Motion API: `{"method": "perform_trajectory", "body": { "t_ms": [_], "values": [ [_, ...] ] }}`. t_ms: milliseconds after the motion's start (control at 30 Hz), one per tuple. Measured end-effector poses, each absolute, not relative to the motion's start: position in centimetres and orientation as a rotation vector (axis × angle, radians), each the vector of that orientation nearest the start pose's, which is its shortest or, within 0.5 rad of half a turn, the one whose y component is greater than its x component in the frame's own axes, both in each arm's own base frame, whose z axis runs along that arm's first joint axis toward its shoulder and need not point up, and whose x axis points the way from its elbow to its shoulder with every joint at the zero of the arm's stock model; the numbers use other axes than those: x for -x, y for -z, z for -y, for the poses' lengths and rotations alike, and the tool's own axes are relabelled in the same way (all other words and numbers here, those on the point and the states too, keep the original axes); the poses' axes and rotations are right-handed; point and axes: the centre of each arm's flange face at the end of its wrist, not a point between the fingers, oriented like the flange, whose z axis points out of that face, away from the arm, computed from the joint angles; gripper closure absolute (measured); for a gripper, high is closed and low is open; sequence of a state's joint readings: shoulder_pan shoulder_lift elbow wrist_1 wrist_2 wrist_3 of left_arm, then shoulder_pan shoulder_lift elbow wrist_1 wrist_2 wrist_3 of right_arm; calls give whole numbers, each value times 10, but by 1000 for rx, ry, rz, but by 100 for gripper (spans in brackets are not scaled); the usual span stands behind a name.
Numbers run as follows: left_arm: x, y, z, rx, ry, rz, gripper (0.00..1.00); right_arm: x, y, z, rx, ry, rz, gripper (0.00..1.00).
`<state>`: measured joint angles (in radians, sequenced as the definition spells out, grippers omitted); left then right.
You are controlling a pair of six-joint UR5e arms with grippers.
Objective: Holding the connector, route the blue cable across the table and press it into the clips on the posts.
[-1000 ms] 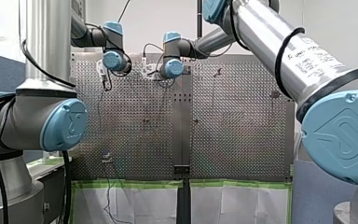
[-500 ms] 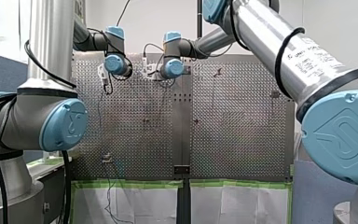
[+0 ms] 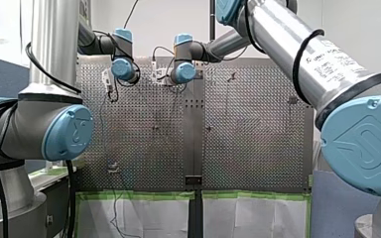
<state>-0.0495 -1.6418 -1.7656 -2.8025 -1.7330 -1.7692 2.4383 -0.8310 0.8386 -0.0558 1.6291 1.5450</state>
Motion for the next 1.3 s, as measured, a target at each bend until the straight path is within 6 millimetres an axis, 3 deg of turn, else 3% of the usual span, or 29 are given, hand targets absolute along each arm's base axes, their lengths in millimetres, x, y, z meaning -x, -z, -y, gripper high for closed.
{"method": "perform_trajectory", "body": {
  "t_ms": [300, 867, 1167, 1300],
  "values": [
    [-490, -356, 144, 236, 52, -1551, 100, -678, -369, 406, -1757, -1775, 677, 100],
    [-453, -285, 157, 221, 77, -1634, 100, -663, -305, 395, -1887, -1667, 730, 100],
    [-458, -243, 166, 206, 84, -1700, 100, -653, -273, 388, -1950, -1604, 745, 100],
    [-460, -236, 165, 228, 96, -1696, 100, -650, -262, 385, -1971, -1583, 750, 100]
  ]
}}
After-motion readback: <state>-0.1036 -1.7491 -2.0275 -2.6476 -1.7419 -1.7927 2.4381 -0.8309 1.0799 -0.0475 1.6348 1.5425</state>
